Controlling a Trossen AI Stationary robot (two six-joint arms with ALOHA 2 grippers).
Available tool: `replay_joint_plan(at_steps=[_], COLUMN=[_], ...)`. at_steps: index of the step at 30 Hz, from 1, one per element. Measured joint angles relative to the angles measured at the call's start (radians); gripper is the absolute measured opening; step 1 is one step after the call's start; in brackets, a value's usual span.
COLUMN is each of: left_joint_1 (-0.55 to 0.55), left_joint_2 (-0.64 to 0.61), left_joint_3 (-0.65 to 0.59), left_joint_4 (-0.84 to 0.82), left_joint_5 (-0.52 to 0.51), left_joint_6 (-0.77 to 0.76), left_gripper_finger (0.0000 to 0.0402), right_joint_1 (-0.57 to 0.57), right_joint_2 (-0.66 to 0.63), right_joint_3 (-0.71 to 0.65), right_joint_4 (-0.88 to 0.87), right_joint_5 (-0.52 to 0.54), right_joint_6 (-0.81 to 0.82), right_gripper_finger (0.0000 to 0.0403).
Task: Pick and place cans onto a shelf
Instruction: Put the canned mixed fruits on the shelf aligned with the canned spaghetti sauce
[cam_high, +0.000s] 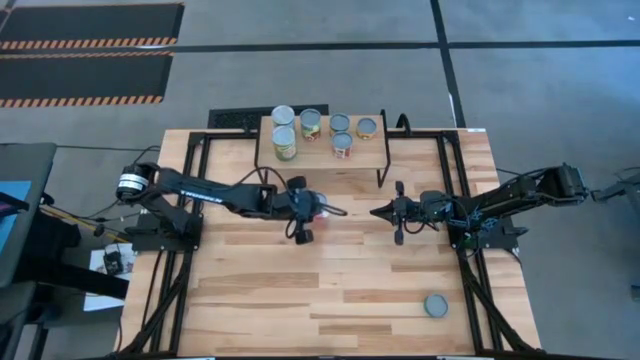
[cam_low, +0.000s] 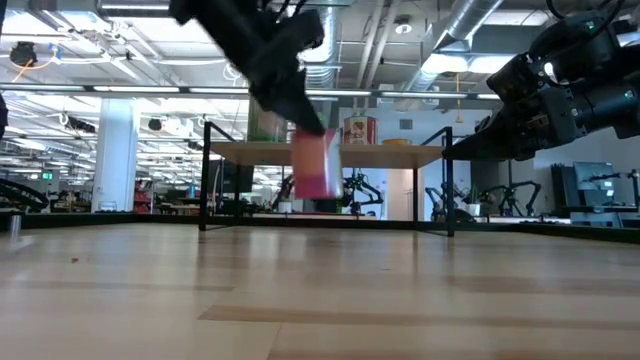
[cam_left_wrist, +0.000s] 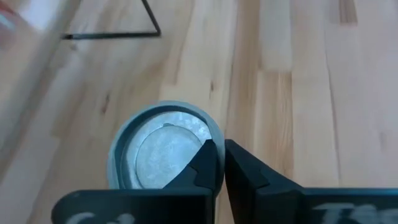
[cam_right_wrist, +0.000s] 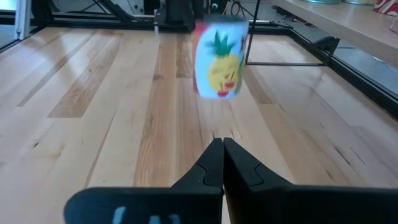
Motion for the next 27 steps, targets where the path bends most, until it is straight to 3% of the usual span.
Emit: replay_joint_plan(at_steps=[7, 12, 21, 27], left_joint_1=[0.017, 0.087, 0.276, 0.322], left_joint_2=[0.0, 0.006, 0.016, 0.04], left_joint_3=[0.28, 0.415, 0.448, 0.449], left_joint_4=[-0.272, -0.377, -0.404, -0.374], left_joint_5=[-0.105, -0.128, -0.09, -0.04], left_joint_6=[-0.055, -0.056, -0.049, -0.036], left_gripper_finger=[0.0002, 0.0002, 0.0001, 0.0001], right_joint_1=[0.0, 0.0, 0.0, 0.0], right_joint_2=[0.0, 0.0, 0.0, 0.0], right_joint_3=[0.0, 0.0, 0.0, 0.0], right_joint_4=[-0.001, 0.0, 0.0, 0.0], right_joint_5=[0.0, 0.0, 0.0, 0.0], right_joint_6=[0.0, 0.0, 0.0, 0.0], right_gripper_finger=[0.0016, 0.0019, 0.0016, 0.0019])
